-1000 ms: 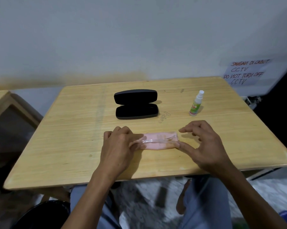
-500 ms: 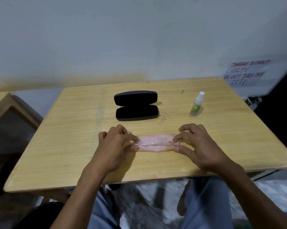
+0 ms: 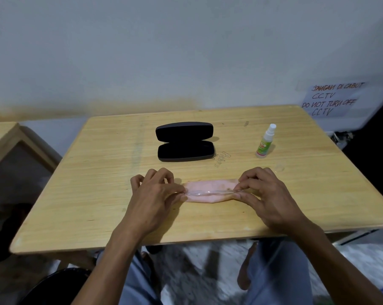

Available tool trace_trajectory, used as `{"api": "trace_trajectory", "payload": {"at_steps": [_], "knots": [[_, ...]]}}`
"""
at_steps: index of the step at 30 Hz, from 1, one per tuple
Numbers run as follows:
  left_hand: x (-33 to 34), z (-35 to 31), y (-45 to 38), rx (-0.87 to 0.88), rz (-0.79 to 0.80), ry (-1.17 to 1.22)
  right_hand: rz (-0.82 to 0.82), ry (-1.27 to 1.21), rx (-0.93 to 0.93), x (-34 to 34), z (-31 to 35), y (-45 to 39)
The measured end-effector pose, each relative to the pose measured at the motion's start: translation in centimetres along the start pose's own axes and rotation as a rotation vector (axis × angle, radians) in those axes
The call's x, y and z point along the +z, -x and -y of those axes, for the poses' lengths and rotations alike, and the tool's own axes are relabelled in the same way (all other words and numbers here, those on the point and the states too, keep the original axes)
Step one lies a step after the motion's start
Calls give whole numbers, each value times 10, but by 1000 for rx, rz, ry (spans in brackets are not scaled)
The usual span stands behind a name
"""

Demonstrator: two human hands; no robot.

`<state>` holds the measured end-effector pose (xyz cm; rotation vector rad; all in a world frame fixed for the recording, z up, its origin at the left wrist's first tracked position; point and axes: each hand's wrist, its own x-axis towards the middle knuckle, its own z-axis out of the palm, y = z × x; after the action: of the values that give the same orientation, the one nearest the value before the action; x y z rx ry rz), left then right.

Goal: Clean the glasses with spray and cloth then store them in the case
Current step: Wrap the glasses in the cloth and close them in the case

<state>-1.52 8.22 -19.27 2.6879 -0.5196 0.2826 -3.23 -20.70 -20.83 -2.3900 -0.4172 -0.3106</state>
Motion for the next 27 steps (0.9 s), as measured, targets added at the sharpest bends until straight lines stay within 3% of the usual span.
{"api": "trace_trajectory", "payload": {"at_steps": [16, 27], "knots": [[-33, 38, -53, -52, -188, 56, -146, -142, -73, 11, 14, -85], [-11, 69, -93, -107, -123, 23, -76, -88, -20, 40, -13, -127]]}}
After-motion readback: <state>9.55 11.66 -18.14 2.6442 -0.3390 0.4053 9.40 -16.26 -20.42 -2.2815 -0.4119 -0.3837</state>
